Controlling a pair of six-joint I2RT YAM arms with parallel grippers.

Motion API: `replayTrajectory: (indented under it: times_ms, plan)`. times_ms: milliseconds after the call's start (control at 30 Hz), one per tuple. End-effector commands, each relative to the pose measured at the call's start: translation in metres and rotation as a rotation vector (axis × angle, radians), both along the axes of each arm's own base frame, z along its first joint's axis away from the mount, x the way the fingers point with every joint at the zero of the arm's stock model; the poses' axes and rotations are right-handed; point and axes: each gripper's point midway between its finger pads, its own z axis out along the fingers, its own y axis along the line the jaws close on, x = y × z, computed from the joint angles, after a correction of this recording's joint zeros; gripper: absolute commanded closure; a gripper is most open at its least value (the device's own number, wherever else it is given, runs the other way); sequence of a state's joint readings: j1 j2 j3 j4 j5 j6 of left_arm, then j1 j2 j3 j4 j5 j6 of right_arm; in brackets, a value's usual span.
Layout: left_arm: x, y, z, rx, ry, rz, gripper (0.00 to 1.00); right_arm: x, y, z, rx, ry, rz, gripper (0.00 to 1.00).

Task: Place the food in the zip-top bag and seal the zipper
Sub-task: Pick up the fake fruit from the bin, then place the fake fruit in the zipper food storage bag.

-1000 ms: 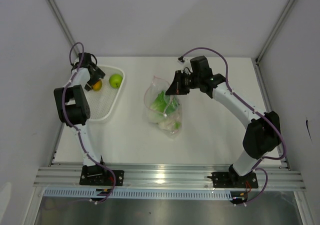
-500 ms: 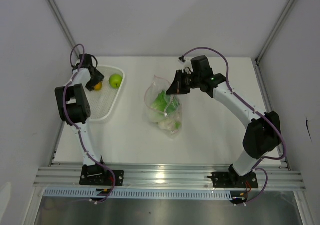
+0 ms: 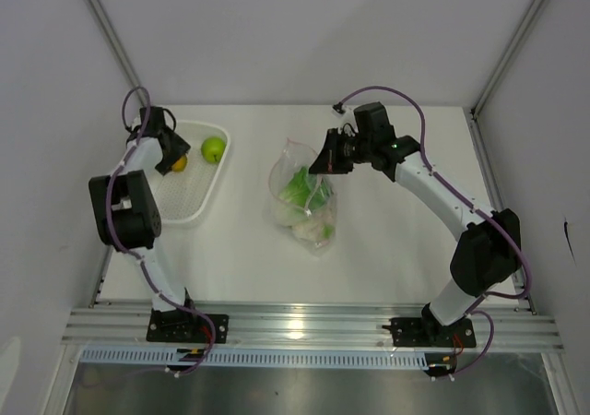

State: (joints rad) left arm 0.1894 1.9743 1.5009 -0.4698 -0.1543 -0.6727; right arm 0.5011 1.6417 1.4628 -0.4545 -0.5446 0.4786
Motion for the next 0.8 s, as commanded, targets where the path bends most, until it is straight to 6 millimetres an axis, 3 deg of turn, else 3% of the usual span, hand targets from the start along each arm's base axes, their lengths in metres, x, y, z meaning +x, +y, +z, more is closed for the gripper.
replayTrajectory:
  times_ms: [0, 33, 67, 100, 133, 167, 267, 300, 333, 433, 500, 533, 633, 767]
  plan:
    - [-0.005, -0.016, 0.116, 0.011, -0.317, -0.009, 0.99, 0.007, -0.001, 0.022, 0.005, -0.049, -0.035, 0.99]
    - [-0.01, -0.021, 0.128, -0.002, -0.352, -0.017, 0.99, 0.007, -0.002, 0.023, 0.003, -0.053, -0.038, 0.99]
    - [-0.021, -0.031, 0.121, -0.024, -0.349, -0.036, 0.99, 0.008, -0.001, 0.027, 0.002, -0.059, -0.04, 0.99]
    - [-0.029, -0.044, 0.15, -0.05, -0.43, -0.064, 0.99, 0.008, -0.003, 0.027, -0.006, -0.06, -0.047, 0.99]
    - [-0.033, -0.054, 0.165, -0.066, -0.481, -0.096, 0.99, 0.008, -0.003, 0.029, -0.009, -0.062, -0.049, 0.99]
    - [-0.044, -0.071, 0.151, -0.09, -0.471, -0.137, 0.99, 0.008, -0.003, 0.031, -0.009, -0.068, -0.051, 0.99]
    - [-0.065, -0.136, 0.198, -0.185, -0.656, -0.347, 0.99, 0.005, -0.003, 0.042, -0.014, -0.086, -0.055, 0.98]
    - [-0.07, -0.149, 0.208, -0.201, -0.705, -0.396, 0.99, 0.005, -0.004, 0.044, -0.022, -0.086, -0.058, 0.98]
    - [-0.088, -0.186, 0.223, -0.25, -0.746, -0.512, 0.99, 0.004, -0.005, 0.047, -0.024, -0.095, -0.064, 0.98]
    - [-0.115, -0.241, 0.26, -0.361, -0.868, -0.722, 0.99, -0.001, -0.007, 0.054, -0.023, -0.102, -0.072, 0.99]
    - [-0.13, -0.264, 0.281, -0.402, -0.912, -0.817, 1.0, -0.006, -0.006, 0.056, -0.027, -0.107, -0.073, 0.99]
    - [-0.144, -0.285, 0.283, -0.446, -0.905, -0.907, 0.99, -0.008, -0.006, 0.059, -0.027, -0.115, -0.075, 0.98]
    - [-0.165, -0.312, 0.291, -0.488, -0.917, -0.988, 0.99, -0.01, -0.005, 0.063, -0.028, -0.117, -0.08, 0.98]
    - [-0.188, -0.336, 0.293, -0.484, -0.927, -1.056, 0.99, -0.011, -0.005, 0.068, -0.026, -0.127, -0.086, 0.98]
